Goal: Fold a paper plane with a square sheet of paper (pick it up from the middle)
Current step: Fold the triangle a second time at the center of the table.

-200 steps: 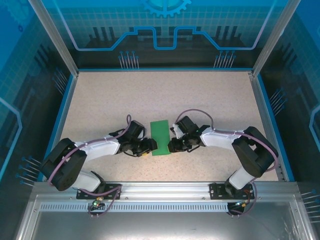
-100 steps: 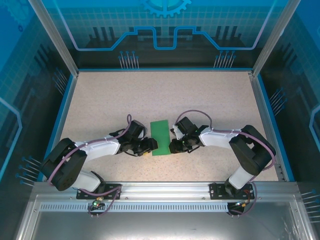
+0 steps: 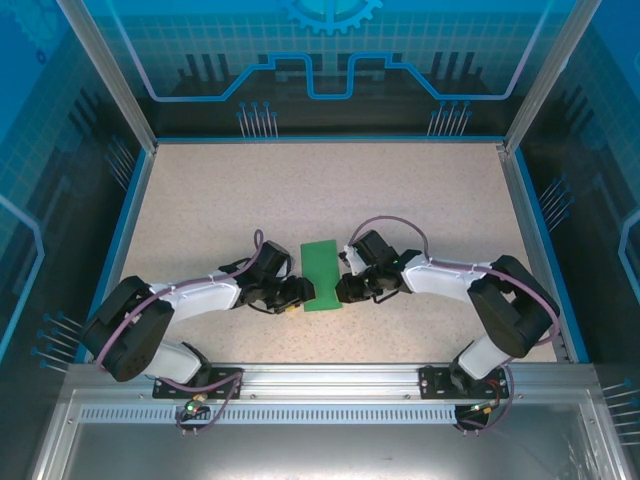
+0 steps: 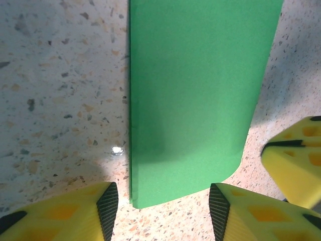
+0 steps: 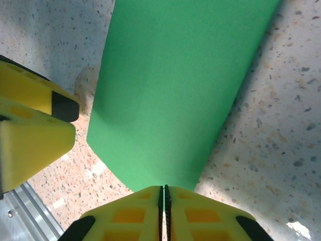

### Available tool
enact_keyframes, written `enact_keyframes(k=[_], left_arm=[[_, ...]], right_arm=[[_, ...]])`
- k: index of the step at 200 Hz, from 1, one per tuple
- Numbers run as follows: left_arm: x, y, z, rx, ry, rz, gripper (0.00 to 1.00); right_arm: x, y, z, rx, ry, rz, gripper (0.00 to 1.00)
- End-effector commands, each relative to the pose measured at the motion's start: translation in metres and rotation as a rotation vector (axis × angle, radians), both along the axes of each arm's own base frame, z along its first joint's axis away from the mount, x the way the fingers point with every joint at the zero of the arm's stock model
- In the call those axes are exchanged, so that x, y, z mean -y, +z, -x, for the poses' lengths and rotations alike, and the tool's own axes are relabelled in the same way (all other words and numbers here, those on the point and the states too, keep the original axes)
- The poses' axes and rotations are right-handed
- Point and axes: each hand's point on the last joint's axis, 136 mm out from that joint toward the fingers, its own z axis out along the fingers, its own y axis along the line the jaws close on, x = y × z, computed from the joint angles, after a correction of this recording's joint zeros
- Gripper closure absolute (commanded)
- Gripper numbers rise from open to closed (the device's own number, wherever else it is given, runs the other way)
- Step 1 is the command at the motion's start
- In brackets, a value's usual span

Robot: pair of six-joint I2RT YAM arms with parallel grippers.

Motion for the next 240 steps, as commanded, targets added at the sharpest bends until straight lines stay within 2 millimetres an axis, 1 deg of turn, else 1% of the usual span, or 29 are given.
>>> enact_keyframes(k=[1, 13, 59, 95, 156, 201, 240], left_arm=[[0.001, 0.008, 0.004, 0.004, 0.000, 0.013, 0.44], [0.000, 0.010, 0.004, 0.007, 0.001, 0.014, 0.44], [0.001, 0.013, 0.003, 0.015, 0.006, 0.027, 0.42], [0.002, 0.008, 0.004, 0.006, 0.009, 0.029, 0.41], [0.003, 0.003, 0.002, 0.001, 0.011, 0.029, 0.40], [0.008, 0.000, -0.004, 0.008, 0.006, 0.024, 0.41], [0.012, -0.001, -0.008, 0.011, 0.004, 0.028, 0.42]], right_arm=[[-0.008, -0.005, 0.000, -0.018, 0.013, -0.008, 0.89], [-0.006, -0.008, -0.001, -0.017, 0.009, 0.006, 0.89], [0.003, -0.024, 0.003, -0.034, 0.006, 0.062, 0.90], [0.011, -0.034, 0.007, -0.048, 0.001, 0.093, 0.91], [0.024, -0.042, 0.012, -0.065, -0.019, 0.116, 0.92], [0.027, -0.050, 0.016, -0.079, -0.025, 0.116, 0.93], [0.028, -0.052, 0.016, -0.083, -0.029, 0.110, 0.93]])
